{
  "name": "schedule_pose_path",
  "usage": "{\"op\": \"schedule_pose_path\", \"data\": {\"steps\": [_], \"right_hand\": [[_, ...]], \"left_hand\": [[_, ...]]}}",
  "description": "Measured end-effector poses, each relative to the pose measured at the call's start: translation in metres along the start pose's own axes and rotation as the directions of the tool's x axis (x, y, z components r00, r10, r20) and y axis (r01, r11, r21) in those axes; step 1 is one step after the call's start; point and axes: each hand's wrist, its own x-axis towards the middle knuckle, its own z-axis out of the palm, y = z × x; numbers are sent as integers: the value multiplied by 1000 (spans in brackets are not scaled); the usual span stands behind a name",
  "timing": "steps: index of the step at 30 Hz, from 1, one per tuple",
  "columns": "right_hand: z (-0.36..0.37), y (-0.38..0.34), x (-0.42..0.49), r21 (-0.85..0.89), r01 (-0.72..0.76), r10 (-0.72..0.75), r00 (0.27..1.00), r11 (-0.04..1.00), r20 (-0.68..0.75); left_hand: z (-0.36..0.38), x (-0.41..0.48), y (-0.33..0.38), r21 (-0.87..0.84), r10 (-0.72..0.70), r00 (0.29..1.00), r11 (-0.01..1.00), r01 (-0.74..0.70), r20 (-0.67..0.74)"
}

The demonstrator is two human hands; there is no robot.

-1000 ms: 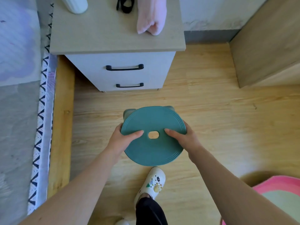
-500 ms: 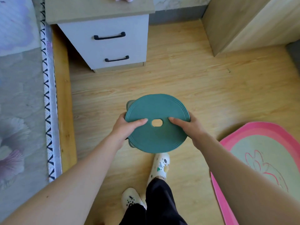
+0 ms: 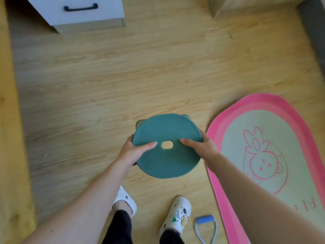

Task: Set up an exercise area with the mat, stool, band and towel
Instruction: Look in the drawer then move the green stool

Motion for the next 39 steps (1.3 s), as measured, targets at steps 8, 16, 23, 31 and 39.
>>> {"op": "schedule_pose_path", "data": {"steps": [8, 16, 23, 31, 39], "right_hand": [[-7, 125, 70, 18, -102, 102, 995, 995, 12], [3, 192, 127, 46, -160, 161, 986, 986, -32], [3, 219, 140, 73, -212, 217, 974, 974, -60], [8, 163, 104, -349, -122, 43, 973, 929, -226], [22, 28, -11, -734, 104, -283, 951, 671, -124]], "left_hand": [[44, 77, -116, 10, -95, 995, 995, 95, -36], [60, 139, -175, 29, -121, 992, 992, 122, -40], [65, 151, -198, 110, -88, 994, 989, 94, -65], [66, 108, -159, 379, 7, 983, 923, 65, -185], [33, -18, -38, 722, 419, 908, 638, -267, -34]]}}
